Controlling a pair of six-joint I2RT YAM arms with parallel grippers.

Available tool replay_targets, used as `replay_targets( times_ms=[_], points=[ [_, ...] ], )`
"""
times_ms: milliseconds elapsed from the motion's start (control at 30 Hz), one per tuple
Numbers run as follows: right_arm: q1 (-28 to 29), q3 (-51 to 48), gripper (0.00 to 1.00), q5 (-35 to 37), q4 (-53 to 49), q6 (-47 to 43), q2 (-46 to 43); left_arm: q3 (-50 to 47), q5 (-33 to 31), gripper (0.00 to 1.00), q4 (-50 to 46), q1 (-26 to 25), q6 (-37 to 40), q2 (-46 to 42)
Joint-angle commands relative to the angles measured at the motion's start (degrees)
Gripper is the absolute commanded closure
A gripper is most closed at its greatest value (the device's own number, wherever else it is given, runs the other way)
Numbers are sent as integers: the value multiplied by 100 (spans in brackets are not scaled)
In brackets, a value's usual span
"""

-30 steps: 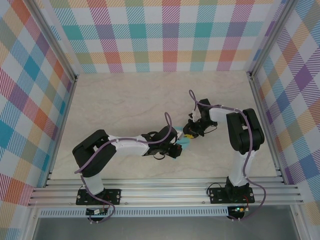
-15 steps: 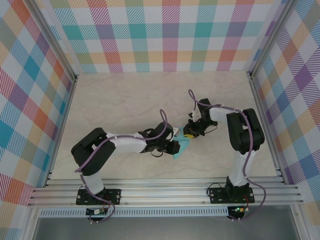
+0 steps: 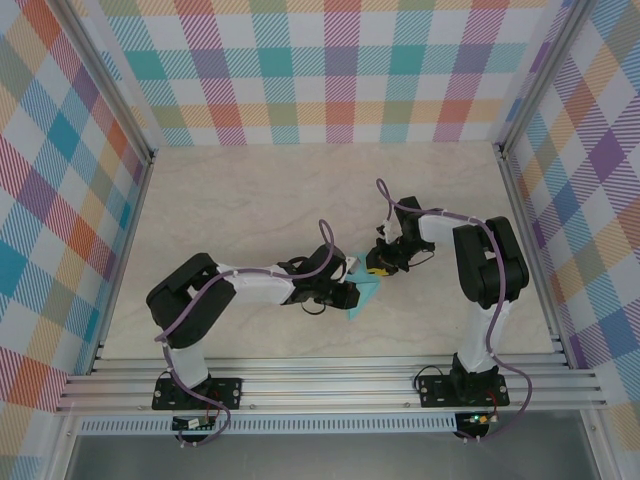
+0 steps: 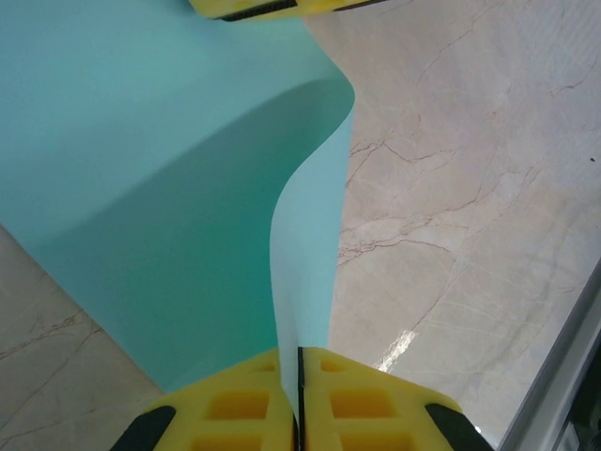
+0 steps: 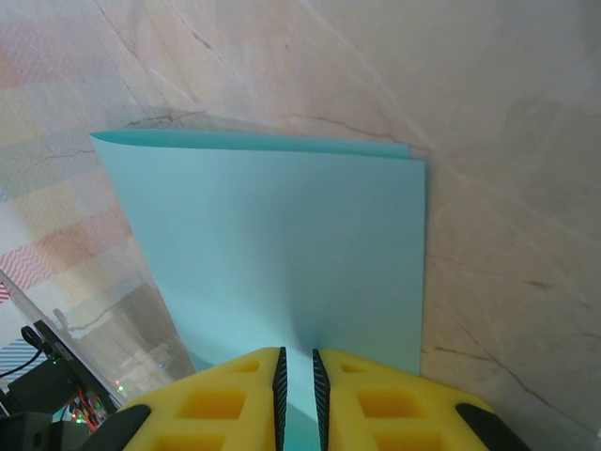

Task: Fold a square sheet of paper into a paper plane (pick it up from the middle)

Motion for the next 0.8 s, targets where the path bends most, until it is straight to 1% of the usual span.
replay_targets(
  times_ms=[0,133,633,767],
  points=[
    [34,-13,81,205,-215,10,-36,7,96,91,37,43,-64,125],
    [35,-13,81,188,-207,25,-27,-10,-39,91,52,50,-63,100],
    [36,-40,80,209,-227,-6,-2,72,188,90,26,142,89,148],
    [36,-30,80,220,-235,0,-18,61,128,90,-27,146,81,236]
  ],
)
